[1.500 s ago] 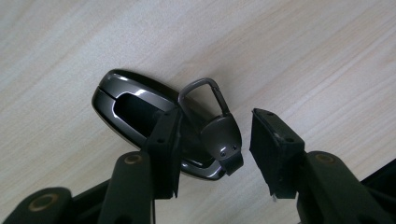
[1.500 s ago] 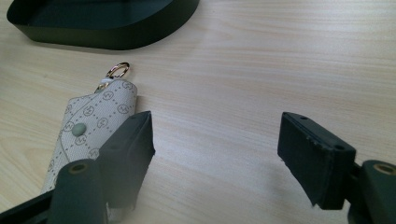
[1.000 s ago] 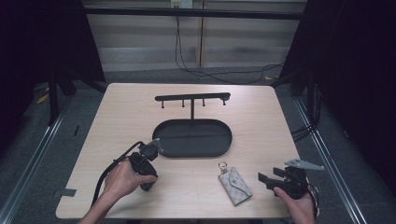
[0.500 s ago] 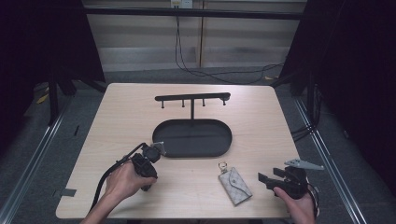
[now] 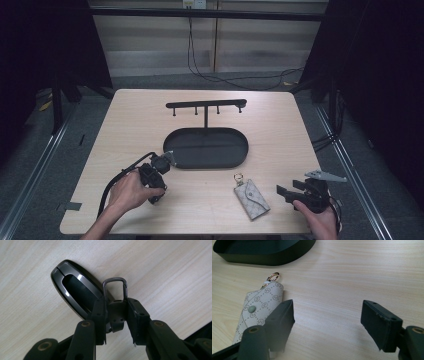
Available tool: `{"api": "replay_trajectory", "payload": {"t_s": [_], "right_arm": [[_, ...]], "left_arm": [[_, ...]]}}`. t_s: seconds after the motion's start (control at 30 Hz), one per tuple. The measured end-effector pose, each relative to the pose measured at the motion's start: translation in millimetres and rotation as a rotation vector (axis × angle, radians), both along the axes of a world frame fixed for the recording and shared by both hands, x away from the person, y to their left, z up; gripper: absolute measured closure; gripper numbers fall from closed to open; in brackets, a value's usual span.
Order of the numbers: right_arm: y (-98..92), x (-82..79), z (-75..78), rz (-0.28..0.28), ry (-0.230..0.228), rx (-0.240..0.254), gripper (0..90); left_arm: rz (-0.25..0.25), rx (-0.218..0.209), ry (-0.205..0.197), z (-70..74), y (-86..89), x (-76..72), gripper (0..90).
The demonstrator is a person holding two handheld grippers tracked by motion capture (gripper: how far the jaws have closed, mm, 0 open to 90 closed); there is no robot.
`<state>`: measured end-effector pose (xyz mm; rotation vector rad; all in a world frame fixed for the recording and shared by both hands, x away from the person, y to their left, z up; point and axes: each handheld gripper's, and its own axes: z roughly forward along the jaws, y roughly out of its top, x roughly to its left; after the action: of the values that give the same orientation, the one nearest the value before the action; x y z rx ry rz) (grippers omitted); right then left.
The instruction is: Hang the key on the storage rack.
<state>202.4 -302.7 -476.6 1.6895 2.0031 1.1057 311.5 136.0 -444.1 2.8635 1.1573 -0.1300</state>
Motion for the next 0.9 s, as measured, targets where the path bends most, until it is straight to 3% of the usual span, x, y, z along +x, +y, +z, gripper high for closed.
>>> {"api": "replay_trajectory", "payload": {"t_s": [0.5,0.6,0.9], "right_arm": [[-0.3,0.3,-0.5,-0.003,0.003,-0.001,26.6],[-0.6,0.6,-0.8,-0.003,0.003,-0.002,26.6],[-0.8,0.8,-1.0,-0.003,0.003,-0.002,26.6]], "left_arm": [[-0.005,-0.024,0.010,13.3,7.8,2.1,70.7],[-0.008,-0.048,0.019,17.6,11.1,2.7,70.8],[0.009,-0.052,-0.003,34.7,17.4,5.7,70.9]]}}
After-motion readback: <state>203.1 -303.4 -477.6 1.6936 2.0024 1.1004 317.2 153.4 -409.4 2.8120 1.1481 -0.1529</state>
